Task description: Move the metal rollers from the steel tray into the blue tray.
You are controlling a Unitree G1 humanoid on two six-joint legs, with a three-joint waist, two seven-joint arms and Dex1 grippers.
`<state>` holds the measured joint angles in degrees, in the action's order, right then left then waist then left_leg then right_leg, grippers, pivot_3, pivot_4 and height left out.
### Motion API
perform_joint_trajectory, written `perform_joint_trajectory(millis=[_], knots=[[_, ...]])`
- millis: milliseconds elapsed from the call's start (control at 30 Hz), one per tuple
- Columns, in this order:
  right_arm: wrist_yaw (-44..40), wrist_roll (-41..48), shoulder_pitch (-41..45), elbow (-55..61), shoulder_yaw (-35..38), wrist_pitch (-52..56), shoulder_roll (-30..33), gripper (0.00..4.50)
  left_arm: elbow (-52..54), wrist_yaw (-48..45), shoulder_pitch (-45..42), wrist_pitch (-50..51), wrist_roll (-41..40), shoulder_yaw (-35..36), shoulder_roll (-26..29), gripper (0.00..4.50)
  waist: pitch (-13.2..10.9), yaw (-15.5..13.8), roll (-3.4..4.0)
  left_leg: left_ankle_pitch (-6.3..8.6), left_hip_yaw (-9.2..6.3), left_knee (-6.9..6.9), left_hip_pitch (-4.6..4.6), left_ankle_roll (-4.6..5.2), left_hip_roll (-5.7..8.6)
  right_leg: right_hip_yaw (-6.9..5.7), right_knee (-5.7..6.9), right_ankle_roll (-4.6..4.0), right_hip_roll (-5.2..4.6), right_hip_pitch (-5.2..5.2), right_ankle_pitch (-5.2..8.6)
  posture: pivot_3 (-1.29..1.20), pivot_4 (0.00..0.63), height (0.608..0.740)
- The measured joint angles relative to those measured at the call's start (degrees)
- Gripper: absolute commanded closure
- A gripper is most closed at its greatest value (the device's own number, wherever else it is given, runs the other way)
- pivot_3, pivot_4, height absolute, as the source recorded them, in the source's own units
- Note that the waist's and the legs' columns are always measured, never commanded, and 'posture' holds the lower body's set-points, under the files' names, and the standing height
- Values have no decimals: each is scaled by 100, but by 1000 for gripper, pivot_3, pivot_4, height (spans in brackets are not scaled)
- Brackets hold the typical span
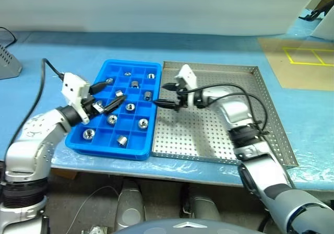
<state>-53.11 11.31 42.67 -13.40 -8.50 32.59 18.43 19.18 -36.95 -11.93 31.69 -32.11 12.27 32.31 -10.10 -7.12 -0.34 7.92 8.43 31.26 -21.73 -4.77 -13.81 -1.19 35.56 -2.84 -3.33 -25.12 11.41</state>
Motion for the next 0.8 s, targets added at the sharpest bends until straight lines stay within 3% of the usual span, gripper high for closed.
perform_joint_trajectory(millis=[200, 367, 800], knots=[[517, -8, -333, 307, 167, 275, 211, 20, -557, 23, -505, -446, 488, -676, -373, 0, 1, 23, 6, -4, 3, -2, 18, -6, 1, 10, 10, 29, 4, 2, 16, 87, 150, 740], [640, 5, -419, 696, 160, 445, 335, 20, -1028, -195, -810, -704, 644, -952, -566, 0, 1, 20, 6, -6, 3, 2, 15, -7, 3, 12, 9, 0, 3, 3, -3, 41, 150, 740], [854, 143, -547, 1029, 283, 685, 564, 20, -1416, -425, -1057, -900, 757, -1135, -848, 0, 1, 137, 7, -5, 6, 3, 14, -5, 3, 13, 6, 0, 3, 4, -3, -3, 150, 740]])
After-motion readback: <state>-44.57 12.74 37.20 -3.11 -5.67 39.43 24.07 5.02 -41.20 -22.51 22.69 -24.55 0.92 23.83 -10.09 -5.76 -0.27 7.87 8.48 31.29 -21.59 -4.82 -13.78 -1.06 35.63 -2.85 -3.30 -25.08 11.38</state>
